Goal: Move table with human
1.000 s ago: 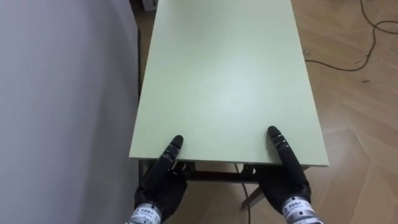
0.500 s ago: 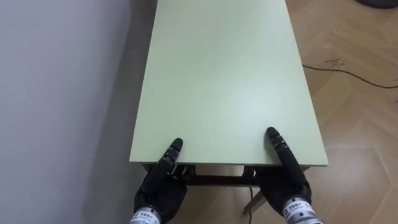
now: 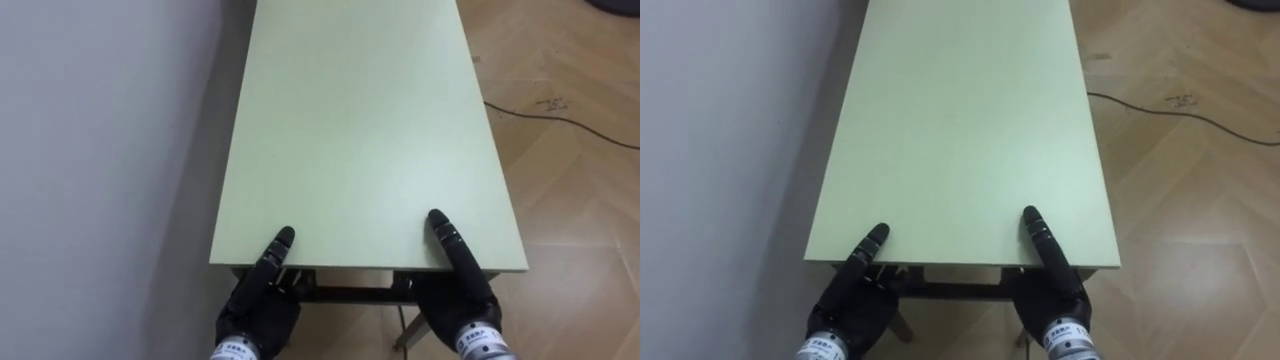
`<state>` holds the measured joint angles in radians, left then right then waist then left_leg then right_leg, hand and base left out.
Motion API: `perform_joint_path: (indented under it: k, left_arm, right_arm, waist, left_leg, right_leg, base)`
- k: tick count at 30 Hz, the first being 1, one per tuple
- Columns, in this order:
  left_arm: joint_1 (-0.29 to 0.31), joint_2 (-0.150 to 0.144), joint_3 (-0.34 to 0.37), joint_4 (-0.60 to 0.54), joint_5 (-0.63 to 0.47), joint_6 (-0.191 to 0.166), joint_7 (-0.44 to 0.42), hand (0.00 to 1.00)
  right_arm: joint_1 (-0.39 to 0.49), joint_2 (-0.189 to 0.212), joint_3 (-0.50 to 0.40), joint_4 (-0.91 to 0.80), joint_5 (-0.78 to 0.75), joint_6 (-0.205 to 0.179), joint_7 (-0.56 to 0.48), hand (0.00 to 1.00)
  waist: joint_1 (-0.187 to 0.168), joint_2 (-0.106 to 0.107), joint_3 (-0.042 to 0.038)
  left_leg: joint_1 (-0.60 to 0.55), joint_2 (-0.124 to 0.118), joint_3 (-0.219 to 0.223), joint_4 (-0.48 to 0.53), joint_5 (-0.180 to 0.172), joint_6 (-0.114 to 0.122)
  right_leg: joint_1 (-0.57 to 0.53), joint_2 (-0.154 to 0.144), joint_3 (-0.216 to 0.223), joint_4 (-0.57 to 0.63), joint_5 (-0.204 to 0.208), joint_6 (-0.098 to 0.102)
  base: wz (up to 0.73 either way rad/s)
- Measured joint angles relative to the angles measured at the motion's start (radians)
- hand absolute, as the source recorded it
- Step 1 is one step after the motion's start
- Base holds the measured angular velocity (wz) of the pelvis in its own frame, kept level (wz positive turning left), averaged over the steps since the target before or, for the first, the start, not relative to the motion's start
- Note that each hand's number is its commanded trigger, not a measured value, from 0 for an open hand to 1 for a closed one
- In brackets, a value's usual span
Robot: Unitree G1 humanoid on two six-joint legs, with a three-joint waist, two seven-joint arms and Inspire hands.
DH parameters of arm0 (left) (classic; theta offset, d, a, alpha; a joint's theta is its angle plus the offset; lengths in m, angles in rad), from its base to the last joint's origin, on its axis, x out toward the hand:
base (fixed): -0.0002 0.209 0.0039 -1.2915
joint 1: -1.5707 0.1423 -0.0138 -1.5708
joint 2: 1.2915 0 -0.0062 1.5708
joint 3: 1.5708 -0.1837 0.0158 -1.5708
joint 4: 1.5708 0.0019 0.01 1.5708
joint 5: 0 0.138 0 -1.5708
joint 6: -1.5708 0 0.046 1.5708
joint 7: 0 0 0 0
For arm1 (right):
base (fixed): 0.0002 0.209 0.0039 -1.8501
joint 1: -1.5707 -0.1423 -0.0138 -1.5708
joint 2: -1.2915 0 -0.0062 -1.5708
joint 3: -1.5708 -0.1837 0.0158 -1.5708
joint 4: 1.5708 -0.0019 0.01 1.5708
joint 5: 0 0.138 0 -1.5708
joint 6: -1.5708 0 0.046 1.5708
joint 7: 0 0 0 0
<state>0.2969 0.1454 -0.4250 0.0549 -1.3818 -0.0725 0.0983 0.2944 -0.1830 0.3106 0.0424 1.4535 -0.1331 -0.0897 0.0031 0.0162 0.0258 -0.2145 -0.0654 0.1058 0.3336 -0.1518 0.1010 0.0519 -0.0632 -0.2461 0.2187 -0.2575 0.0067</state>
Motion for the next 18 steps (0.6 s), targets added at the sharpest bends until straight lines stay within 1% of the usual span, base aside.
perform_joint_path:
  k: [6, 9, 15, 18]
  left_arm:
    - [0.001, 0.002, 0.003, 0.001, 0.001, 0.0, 0.003, 1.0]
    - [0.001, 0.001, 0.002, 0.021, 0.001, 0.0, 0.004, 1.0]
    - [0.001, -0.002, 0.005, 0.057, 0.003, 0.007, 0.003, 1.0]
    - [0.001, -0.005, 0.012, 0.078, 0.011, 0.011, -0.02, 1.0]
  right_arm:
    - [0.0, 0.008, 0.001, 0.006, -0.003, -0.001, 0.0, 1.0]
    - [0.0, 0.018, 0.001, 0.024, -0.006, 0.0, 0.0, 1.0]
    - [0.0, 0.024, 0.001, 0.054, -0.007, 0.005, 0.005, 1.0]
    - [0.001, 0.027, 0.001, 0.064, -0.015, 0.005, 0.011, 1.0]
  waist:
    - [0.0, -0.001, 0.0002]
    - [0.0, -0.002, 0.0008]
    - [-0.002, -0.003, 0.0011]
    - [-0.001, -0.003, 0.0012]
  left_leg:
    - [0.014, -0.004, 0.005, -0.021, 0.0, 0.0]
    - [0.033, -0.006, 0.015, -0.035, 0.0, 0.0]
    - [0.058, -0.01, 0.017, -0.046, 0.0, 0.0]
    - [0.065, -0.01, 0.022, -0.05, 0.0, 0.0]
  right_leg:
    - [0.0, -0.004, 0.015, 0.0, 0.001, 0.001]
    - [0.005, -0.007, 0.018, 0.001, 0.001, 0.002]
    - [0.023, -0.011, 0.023, 0.001, 0.001, 0.002]
    - [0.032, -0.012, 0.023, 0.001, 0.001, 0.003]
  base:
    - [-0.02]
    - [-0.04]
    - [-0.01]
    - [-0.03]
